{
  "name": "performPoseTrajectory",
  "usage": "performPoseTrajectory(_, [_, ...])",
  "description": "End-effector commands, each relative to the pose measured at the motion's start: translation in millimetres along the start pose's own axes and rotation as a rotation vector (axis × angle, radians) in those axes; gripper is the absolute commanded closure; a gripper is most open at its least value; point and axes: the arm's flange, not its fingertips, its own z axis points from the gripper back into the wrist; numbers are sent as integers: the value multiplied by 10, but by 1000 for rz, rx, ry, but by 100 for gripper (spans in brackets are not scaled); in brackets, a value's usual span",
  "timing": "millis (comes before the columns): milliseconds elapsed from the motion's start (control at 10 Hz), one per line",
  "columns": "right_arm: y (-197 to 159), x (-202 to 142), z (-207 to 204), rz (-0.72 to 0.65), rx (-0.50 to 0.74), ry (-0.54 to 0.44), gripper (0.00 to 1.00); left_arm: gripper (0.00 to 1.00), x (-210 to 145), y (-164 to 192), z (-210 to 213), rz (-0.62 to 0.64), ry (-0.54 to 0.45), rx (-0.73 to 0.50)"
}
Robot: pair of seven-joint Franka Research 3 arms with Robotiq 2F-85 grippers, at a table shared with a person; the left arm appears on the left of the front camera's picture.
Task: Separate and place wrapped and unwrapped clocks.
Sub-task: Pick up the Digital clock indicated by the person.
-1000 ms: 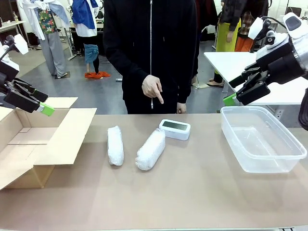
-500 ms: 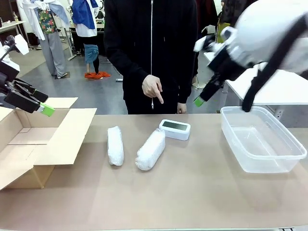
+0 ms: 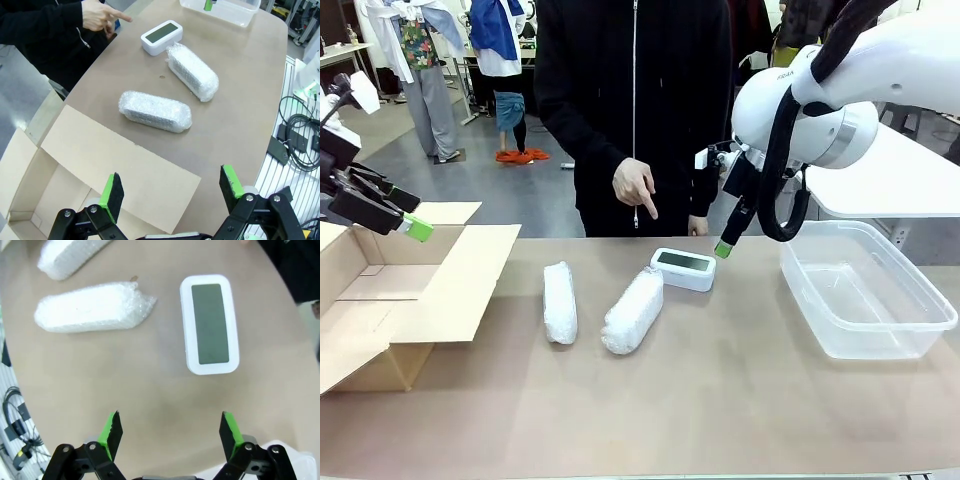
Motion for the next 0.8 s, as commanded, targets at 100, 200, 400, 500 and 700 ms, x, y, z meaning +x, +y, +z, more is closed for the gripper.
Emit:
performPoseTrajectory(100, [142, 52, 94, -10, -25, -6, 0, 0, -3, 8, 3, 7, -6, -13])
performPoseTrajectory(200, [142, 52, 94, -10, -25, -6, 0, 0, -3, 8, 3, 7, -6, -13])
performPoseTrajectory(400, [-242, 320, -78, -55, 24, -36, 0, 0, -3, 8, 3, 7, -6, -13])
performPoseTrajectory(500, [-343, 540, -217, 25, 16, -34, 0, 0, -3, 8, 3, 7, -6, -13])
performPoseTrajectory(700, [-413, 715, -377, 33, -40, 60, 0, 0, -3, 8, 3, 7, -6, -13])
